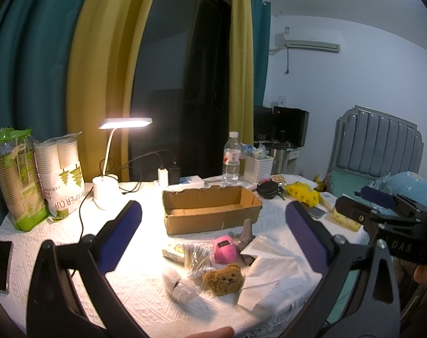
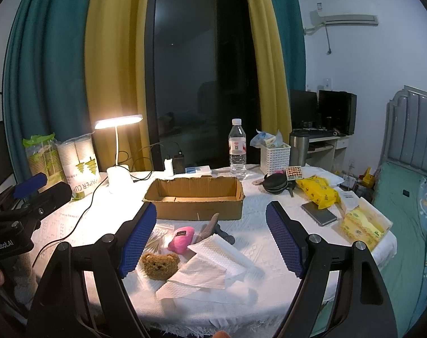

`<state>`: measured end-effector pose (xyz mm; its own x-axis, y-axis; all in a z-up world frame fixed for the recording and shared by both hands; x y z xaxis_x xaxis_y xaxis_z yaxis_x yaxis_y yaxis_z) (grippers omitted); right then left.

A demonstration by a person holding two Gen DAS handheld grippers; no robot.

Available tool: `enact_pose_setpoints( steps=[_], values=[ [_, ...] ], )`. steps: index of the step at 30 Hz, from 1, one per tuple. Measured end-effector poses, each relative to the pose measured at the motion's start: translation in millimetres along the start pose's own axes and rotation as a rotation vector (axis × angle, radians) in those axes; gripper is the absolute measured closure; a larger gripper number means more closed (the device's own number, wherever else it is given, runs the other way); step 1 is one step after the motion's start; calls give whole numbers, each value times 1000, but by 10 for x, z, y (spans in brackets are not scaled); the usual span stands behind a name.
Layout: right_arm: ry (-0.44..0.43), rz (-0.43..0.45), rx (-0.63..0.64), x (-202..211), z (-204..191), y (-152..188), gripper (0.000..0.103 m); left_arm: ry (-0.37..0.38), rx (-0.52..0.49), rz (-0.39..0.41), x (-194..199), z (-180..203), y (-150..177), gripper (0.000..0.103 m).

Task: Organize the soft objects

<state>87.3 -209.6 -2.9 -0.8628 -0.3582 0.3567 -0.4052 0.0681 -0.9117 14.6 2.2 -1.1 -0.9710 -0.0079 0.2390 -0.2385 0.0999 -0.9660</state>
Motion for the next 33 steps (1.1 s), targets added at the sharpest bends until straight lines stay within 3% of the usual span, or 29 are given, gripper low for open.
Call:
enact_pose_setpoints(
  steps=[26, 33],
  values=[
    [-6, -8, -1, 12, -4, 14, 20, -9, -1, 2, -1, -31, 34, 0],
    [-9, -35, -5, -81, -57, 130, 20, -15, 8, -33, -64, -61, 118, 0]
  ],
)
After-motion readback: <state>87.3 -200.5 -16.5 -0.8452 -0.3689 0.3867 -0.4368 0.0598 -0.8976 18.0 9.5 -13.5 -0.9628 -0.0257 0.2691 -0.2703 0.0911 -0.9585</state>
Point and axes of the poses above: each gripper's, at about its wrist camera, not at the fingertips, and x roughly against the way its jaws point, z to its right, y to its underside, the point moved 2 cm from there along -x, roughly the way its jaws point, and after that the axes turned 12 degrees about -x, right-handed, at the moved point
